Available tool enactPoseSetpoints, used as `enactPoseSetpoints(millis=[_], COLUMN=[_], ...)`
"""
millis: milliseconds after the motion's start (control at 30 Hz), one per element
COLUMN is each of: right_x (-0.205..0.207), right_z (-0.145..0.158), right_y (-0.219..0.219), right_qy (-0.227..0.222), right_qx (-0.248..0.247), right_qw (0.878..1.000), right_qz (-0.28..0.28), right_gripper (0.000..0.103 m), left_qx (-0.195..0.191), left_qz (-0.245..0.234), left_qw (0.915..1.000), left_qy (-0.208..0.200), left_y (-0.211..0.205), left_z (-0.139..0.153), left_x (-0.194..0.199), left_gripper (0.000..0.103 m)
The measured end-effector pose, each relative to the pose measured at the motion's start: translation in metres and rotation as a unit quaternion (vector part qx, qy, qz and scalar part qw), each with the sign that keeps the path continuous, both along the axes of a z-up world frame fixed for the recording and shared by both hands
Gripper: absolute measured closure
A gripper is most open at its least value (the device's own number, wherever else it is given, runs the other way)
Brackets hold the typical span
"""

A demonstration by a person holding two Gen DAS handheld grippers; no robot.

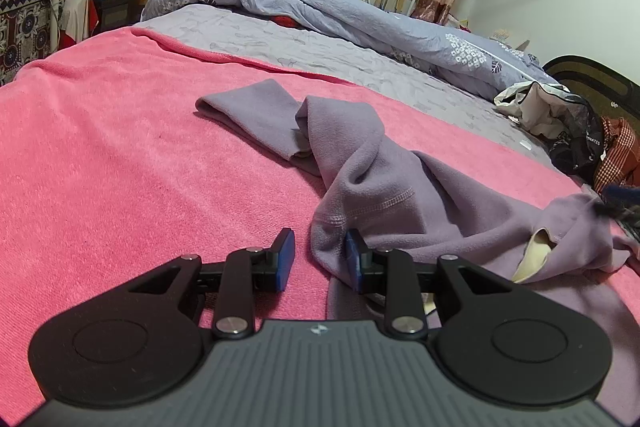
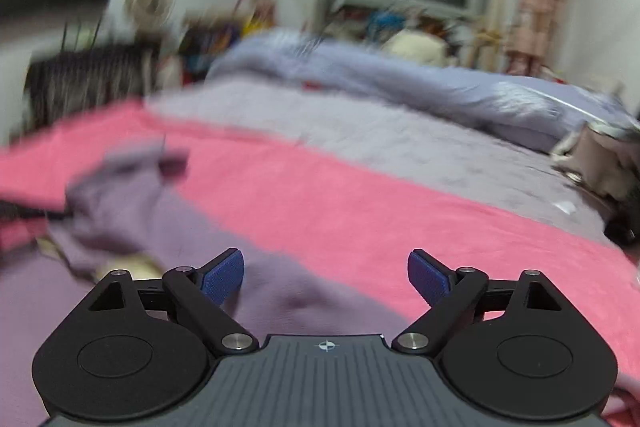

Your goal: Fold clothes

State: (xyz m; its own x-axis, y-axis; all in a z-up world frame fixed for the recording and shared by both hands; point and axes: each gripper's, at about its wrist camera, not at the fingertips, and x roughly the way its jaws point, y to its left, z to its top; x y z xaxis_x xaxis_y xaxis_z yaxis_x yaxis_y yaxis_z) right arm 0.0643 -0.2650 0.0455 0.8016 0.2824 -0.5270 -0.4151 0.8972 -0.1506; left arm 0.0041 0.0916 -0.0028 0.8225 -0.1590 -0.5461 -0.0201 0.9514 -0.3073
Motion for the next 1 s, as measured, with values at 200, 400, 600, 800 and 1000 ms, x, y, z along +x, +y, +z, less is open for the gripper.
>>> enactPoseSetpoints(millis=[200, 400, 600, 800, 1000], right_x=[-0.037, -0.067, -0.048, -0.037, -0.048], right_z=[-0.004, -0.002, 0.009, 0.008, 0.009], right_y=[-0.004, -0.007, 0.000, 0.003, -0.012], right_qy=[-0.018, -0.034, -0.045, -0.025, -0.013], right_qx=[0.005, -0.008, -0.009, 0.027, 0.077], right_qw=[1.000, 0.999, 0.999, 0.999, 0.996], right_qz=[-0.009, -0.012, -0.013, -0.018, -0.035], right_gripper=[0.095, 0.095, 0.020, 0.088, 0.096], left_qx=[-0.016, -0.022, -0.017, -0.020, -0.024], left_qz=[0.000, 0.000, 0.001, 0.000, 0.000], left_qw=[0.9999, 0.9997, 0.9998, 0.9998, 0.9997], left_qy=[-0.002, -0.003, -0.002, -0.002, -0.002], left_y=[0.004, 0.004, 0.003, 0.004, 0.005], left_z=[-0.002, -0.002, -0.002, -0.003, -0.003], left_x=[0.000, -0.001, 0.000, 0.000, -0.001], left_gripper=[0.068, 0.068, 0.068, 0.067, 0.067])
